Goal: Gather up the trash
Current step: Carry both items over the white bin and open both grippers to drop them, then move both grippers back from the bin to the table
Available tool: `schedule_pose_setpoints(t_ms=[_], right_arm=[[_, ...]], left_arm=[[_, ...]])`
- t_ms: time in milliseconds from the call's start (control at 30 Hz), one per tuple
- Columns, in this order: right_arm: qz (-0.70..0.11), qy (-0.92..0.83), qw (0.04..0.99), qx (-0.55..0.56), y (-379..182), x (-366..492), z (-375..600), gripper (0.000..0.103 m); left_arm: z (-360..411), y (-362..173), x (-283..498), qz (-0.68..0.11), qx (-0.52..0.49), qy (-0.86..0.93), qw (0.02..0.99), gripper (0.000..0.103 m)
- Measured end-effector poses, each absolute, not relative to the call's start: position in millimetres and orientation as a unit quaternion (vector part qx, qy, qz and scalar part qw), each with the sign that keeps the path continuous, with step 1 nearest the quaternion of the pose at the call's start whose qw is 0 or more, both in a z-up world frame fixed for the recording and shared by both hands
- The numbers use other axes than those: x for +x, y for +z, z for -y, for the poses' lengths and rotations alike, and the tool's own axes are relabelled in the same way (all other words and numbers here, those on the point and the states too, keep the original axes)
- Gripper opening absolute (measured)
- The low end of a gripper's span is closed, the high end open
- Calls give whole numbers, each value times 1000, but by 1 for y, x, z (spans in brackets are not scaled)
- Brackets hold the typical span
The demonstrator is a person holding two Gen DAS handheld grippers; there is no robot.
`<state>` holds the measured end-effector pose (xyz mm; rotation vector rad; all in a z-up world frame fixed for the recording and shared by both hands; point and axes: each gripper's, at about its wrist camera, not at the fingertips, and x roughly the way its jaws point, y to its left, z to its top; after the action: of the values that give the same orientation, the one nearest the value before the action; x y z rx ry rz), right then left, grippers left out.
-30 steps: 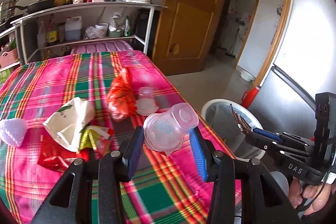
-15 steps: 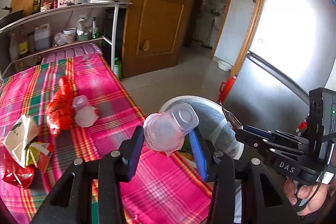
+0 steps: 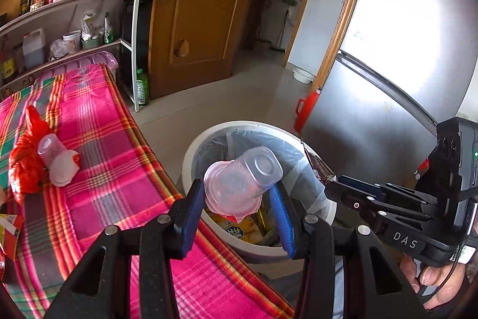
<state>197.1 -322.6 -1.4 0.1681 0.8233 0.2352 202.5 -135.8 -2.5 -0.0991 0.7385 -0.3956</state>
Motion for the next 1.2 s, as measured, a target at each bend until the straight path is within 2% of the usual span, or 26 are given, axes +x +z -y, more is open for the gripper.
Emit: schedule_pose_setpoints(t_ms=[267,367,1133,1200], right_arm=[[-418,109,897,92,-16,210,330,25],[-421,107,896,92,-18,210,331,26],[-375,134,915,63,20,181,300,28],[-372,140,916,61,24,178,296,28]], left_arm=[[152,-16,221,-379,-46,-200,902,49],[153,-19,224,-384,-52,-203,899,58],[106,11,180,-332,-79,-176,924,58],[99,13,175,-327,-81,-168,927,61]])
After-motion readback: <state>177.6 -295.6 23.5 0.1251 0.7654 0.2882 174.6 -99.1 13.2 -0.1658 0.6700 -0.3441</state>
